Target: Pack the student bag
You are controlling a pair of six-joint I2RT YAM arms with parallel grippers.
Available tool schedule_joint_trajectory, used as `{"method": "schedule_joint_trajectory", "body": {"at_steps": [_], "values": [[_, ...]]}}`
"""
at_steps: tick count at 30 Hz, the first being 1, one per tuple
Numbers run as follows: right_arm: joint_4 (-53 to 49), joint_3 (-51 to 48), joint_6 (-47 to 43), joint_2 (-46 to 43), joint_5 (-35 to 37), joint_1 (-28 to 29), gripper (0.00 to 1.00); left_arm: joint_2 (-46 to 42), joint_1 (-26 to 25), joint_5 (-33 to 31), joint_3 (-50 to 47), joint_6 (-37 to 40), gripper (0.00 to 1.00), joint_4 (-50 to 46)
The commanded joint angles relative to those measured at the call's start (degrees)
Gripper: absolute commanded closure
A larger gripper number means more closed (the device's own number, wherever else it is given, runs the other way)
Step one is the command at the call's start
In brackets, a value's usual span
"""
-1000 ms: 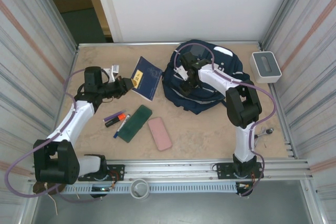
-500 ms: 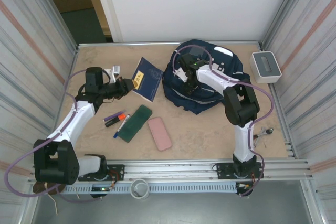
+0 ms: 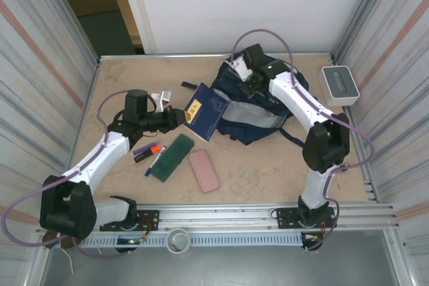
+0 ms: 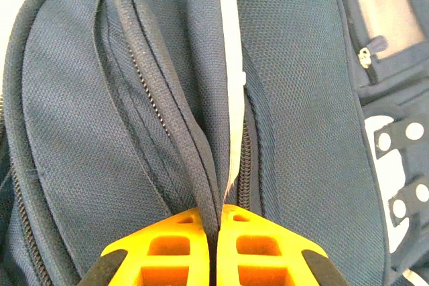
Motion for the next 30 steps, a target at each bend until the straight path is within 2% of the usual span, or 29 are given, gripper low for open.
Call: {"method": "schedule_joint_trajectory", "body": {"at_steps": [1,7,12,19,24,26,28,30], "values": [[0.3,5.7,4.7,-2.6,-8.4,-2.3,1.00,1.9,-2.6,4.5,-0.4,-4.9,1.00,7.7],[-2.0,12.6,7.6,-0.1,-16.3,-5.7,1.00,9.5,-6.7,3.6,2.9,-9.4,1.00,13.3],[-1.4,13.2,7.9,0.5,-21.7,-6.2,1.00,17.5,-8.0,3.6,7.1,-14.1,1.00,21.0],[-0.8,13.4,7.7,1.3,-23.2,-6.2,1.00,29.8,-10.5,2.4,18.3,-16.8,1.00,25.3],[-0.1,13.4,7.9,1.9,-26.0,-6.2,1.00,40.5,-11.3,-2.3,25.7,-20.7,1.00,30.5],[0.2,13.4,7.9,2.2,-27.5,-6.2,1.00,45.9,-12.1,-5.4,29.6,-21.0,0.93,32.2],[0.1,13.3,7.6,2.5,-28.7,-6.3,1.00,52.7,-12.8,-6.7,36.0,-20.0,0.92,30.0],[0.1,12.9,7.1,2.7,-29.3,-6.4,1.00,57.8,-12.9,-7.7,41.1,-19.3,0.83,27.9]]}}
